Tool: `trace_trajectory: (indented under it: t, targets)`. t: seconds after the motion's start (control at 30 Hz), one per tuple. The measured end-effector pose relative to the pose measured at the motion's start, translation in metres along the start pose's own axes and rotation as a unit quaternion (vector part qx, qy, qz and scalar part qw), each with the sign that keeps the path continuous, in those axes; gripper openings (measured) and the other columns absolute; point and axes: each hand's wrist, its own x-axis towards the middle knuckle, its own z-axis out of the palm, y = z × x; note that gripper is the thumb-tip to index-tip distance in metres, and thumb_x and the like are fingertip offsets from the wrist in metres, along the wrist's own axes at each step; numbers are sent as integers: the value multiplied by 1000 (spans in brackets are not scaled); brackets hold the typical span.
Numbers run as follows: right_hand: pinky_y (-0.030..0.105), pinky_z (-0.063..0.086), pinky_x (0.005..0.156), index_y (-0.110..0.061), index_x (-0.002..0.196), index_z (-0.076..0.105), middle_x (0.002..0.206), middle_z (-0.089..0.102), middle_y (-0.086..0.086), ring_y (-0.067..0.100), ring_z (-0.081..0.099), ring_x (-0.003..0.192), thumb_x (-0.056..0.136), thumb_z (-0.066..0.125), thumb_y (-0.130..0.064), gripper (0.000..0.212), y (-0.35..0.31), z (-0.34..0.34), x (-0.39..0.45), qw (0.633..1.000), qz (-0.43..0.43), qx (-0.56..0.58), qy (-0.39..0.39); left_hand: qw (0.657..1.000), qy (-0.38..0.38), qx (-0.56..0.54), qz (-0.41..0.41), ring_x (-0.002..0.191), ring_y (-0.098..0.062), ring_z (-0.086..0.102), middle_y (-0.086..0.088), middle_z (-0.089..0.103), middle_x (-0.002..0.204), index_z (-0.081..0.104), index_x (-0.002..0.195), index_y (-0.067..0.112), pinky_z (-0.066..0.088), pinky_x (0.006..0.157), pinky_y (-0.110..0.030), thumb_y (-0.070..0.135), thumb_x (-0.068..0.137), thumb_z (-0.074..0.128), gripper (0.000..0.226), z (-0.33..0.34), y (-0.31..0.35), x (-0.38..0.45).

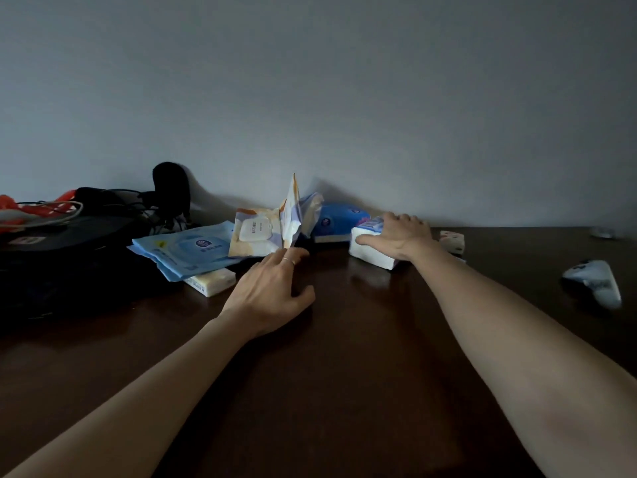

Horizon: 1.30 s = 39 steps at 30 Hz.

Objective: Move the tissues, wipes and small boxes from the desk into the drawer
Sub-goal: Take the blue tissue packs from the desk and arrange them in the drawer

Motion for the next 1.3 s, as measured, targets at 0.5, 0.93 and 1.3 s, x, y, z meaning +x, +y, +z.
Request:
trace_trajectory:
  t: [0.5, 0.93, 1.3]
  targets:
    - [39, 47, 104, -37, 134, 57, 136, 63, -9, 16, 60, 123, 101, 46, -37, 35, -25, 4, -15, 958, -67, 280, 2, 982, 151, 4, 115, 124, -5, 57, 14, 68, 127, 72, 119, 32, 50, 101, -30, 73, 90, 48, 55, -6, 47, -6]
    - [53, 32, 115, -22, 150, 48, 157, 43, 15, 37, 43, 141, 99, 27, -58, 66, -90, 33, 100, 991, -80, 80, -71, 980, 194, 0, 41, 105, -2, 65, 13, 75, 110, 75, 105, 29, 53, 87, -21, 72, 85, 55, 51, 3, 7, 14]
    - [55, 28, 115, -45, 145, 40, 157, 34, 7, 36, 27, 146, 80, 30, -85, 78, -65, 5, 2, 988, -99, 67, -97, 992, 119, -13, -41, 90, -15, 69, 5, 77, 96, 77, 104, 32, 51, 78, -30, 75, 82, 46, 58, -24, 30, 2]
